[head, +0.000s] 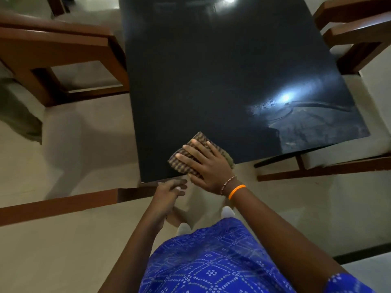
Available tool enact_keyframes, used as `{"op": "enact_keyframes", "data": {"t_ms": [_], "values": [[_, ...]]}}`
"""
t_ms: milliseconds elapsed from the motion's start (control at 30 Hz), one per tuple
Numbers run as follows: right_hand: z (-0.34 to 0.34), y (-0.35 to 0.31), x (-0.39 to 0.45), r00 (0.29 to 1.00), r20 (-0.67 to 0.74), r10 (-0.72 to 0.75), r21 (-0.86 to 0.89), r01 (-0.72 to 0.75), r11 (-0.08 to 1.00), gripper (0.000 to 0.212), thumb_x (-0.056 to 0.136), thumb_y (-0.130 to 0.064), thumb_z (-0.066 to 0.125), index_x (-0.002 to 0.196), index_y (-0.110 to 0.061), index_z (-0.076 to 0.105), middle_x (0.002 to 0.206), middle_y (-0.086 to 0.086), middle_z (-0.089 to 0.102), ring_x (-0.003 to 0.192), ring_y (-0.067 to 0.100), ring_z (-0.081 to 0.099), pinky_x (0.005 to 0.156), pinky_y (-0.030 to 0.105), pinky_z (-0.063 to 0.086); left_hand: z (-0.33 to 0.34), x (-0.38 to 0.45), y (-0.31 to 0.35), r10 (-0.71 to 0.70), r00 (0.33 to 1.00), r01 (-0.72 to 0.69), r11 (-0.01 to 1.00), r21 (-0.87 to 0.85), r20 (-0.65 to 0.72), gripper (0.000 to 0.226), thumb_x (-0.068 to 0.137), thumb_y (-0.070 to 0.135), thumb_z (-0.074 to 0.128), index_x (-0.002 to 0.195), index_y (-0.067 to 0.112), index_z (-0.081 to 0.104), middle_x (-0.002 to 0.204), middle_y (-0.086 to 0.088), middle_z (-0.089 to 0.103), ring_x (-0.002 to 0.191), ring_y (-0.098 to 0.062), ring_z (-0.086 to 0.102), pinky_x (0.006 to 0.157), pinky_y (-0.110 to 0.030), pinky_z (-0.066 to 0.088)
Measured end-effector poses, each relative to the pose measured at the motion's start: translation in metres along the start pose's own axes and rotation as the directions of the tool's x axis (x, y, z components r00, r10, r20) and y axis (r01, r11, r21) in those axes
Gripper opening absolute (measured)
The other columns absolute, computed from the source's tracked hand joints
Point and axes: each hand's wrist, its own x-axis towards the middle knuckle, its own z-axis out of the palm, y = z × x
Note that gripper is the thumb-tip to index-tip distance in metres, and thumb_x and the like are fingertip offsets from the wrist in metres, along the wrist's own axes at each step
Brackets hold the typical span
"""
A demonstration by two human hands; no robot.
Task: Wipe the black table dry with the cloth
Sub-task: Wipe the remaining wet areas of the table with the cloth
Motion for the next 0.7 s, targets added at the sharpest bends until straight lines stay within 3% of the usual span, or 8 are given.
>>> {"op": "enact_keyframes", "data": {"t_ms": [100, 200, 367, 533, 700], "values": [[-0.010, 0.060, -0.039, 0.997, -0.038, 0.073, -0.056, -0.075, 0.996, 0.056, 0.089, -0.045, 0.041, 0.142, -0.029, 0.037, 0.149, 0.003, 0.040, 0.142, 0.027, 0.028, 0.114, 0.045, 0.022, 0.033, 0.003, 0.018, 0.045, 0.999, -0.046, 0.995, 0.090, 0.008, 0.030, 0.092, 0.009, 0.045, 0.116, 0.023, 0.057, 0.117, 0.001, 0.059, 0.108, -0.011, 0.054, 0.093, -0.031, 0.043], [-0.024, 0.128, -0.088, 0.980, -0.040, 0.195, -0.059, -0.197, 0.979, 0.056, 0.089, -0.044, 0.039, 0.143, -0.029, 0.036, 0.150, 0.003, 0.038, 0.143, 0.024, 0.025, 0.115, 0.044, 0.021, 0.077, 0.016, 0.040, 0.140, 0.990, -0.141, 0.965, 0.221, 0.020, 0.029, 0.092, 0.009, 0.045, 0.113, 0.025, 0.058, 0.116, 0.003, 0.058, 0.105, -0.007, 0.054, 0.076, -0.018, 0.043], [-0.049, 0.229, -0.152, 0.899, -0.032, 0.436, 0.009, -0.436, 0.900, 0.056, 0.087, -0.039, 0.039, 0.140, -0.021, 0.042, 0.146, 0.009, 0.043, 0.139, 0.030, 0.032, 0.112, 0.047, 0.027, 0.141, 0.036, 0.066, 0.368, 0.930, -0.321, 0.814, 0.485, -0.003, 0.028, 0.091, 0.010, 0.049, 0.114, 0.023, 0.058, 0.114, 0.005, 0.056, 0.098, -0.002, 0.053, 0.075, -0.011, 0.042], [-0.068, 0.304, -0.193, 0.697, -0.013, 0.717, 0.041, -0.716, 0.697, 0.064, 0.084, -0.046, 0.029, 0.144, -0.024, 0.036, 0.152, 0.007, 0.034, 0.143, 0.029, 0.023, 0.113, 0.048, 0.020, 0.173, 0.047, 0.082, 0.517, 0.835, -0.271, 0.682, 0.679, -0.186, 0.044, 0.083, 0.018, 0.063, 0.123, 0.028, 0.048, 0.112, 0.006, 0.052, 0.097, -0.009, 0.050, 0.079, -0.029, 0.051], [-0.061, 0.306, -0.170, 0.456, -0.064, 0.888, 0.064, -0.886, 0.459, 0.063, 0.087, -0.042, 0.031, 0.147, -0.023, 0.027, 0.156, 0.008, 0.024, 0.146, 0.030, 0.013, 0.116, 0.052, 0.012, 0.175, 0.054, 0.089, 0.492, 0.809, -0.192, 0.738, 0.647, -0.322, 0.045, 0.083, 0.017, 0.064, 0.124, 0.025, 0.048, 0.116, 0.000, 0.051, 0.103, -0.014, 0.049, 0.078, -0.028, 0.049]]}}
